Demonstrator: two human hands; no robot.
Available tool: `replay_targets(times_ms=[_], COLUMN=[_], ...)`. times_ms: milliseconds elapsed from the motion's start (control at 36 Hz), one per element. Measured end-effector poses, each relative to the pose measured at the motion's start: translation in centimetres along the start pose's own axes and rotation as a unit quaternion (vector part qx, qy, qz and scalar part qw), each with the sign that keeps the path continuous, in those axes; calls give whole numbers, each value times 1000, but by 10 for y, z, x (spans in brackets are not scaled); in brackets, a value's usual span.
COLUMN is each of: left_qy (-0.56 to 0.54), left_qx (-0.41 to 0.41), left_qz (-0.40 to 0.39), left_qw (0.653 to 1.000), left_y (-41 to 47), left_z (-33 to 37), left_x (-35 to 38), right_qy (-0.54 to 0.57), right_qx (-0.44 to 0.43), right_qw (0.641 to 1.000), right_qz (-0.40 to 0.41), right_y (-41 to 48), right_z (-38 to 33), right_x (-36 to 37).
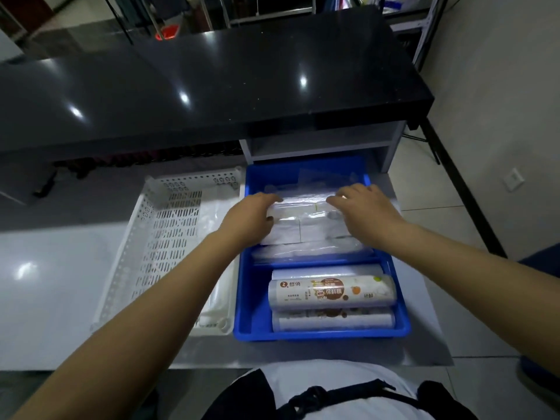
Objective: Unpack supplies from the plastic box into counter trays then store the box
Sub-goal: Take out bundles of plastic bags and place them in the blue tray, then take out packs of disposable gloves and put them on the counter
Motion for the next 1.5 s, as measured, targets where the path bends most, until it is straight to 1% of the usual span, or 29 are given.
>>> replay_targets(times_ms=[56, 83, 139, 194, 222, 306, 444, 583, 694, 778, 861, 917, 1000, 1056, 1222, 1306, 1417, 1500], left_qy=[-11, -16, -5, 24, 33, 47, 47, 9, -55, -115, -129, -126, -134, -145, -151, -147, -183, -227], left_qx=[21, 32, 33, 13, 4, -5, -20, -34, -53, -73, -92, -108, -137, -165, -259, -291, -356, -414], left_qz=[49, 51, 21, -25, -40, -39, -44, -56, -29, -5, 24, 53, 108, 126, 75, 91, 119, 129], left_qw=[999, 998, 999, 999, 999, 998, 998, 998, 997, 991, 987, 985, 976, 967, 951, 941, 909, 872], left_y=[-9, -15, -24, -31, -32, -33, -32, -41, -65, -97, -141, -176, -238, -282, -394, -444, -517, -574], left_z=[7, 10, 13, 8, 6, 4, 5, 9, 9, 3, -11, -23, -48, -71, -152, -194, -240, -266], left_x=[5, 13, 34, 58, 67, 75, 74, 57, 31, 11, -4, -11, -14, -8, 28, 29, 35, 49], right_qy=[17, 30, 55, 59, 58, 70, 104, 182, 263, 310, 345, 350, 343, 338, 337, 317, 311, 292], right_qx=[10, 15, 29, 42, 44, 43, 43, 55, 56, 59, 57, 45, 11, -22, -107, -141, -189, -227], right_qw=[1000, 999, 998, 995, 995, 995, 991, 979, 961, 946, 934, 934, 937, 938, 926, 922, 908, 901], right_qz=[15, 9, -28, -69, -75, -64, -78, -71, -68, -77, -67, -58, -62, -69, -131, -172, -207, -227], right_y=[-9, -14, -25, -32, -33, -31, -31, -35, -43, -54, -66, -75, -91, -101, -129, -135, -140, -147], right_z=[-7, -9, -11, -10, -9, -9, -6, -7, -16, -37, -75, -110, -177, -224, -361, -425, -507, -557], right_x=[8, 15, 33, 49, 53, 54, 49, 25, -3, -20, -34, -43, -44, -39, -5, 17, 31, 33])
Point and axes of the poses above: each hand's wrist, its own y-axis towards the middle knuckle, its own x-axis out of the palm, z = x × y, the point moved 8 cm from there along y, towards the middle knuckle, and after that the axes turned 1 degree about x, right-handed, at the moved point
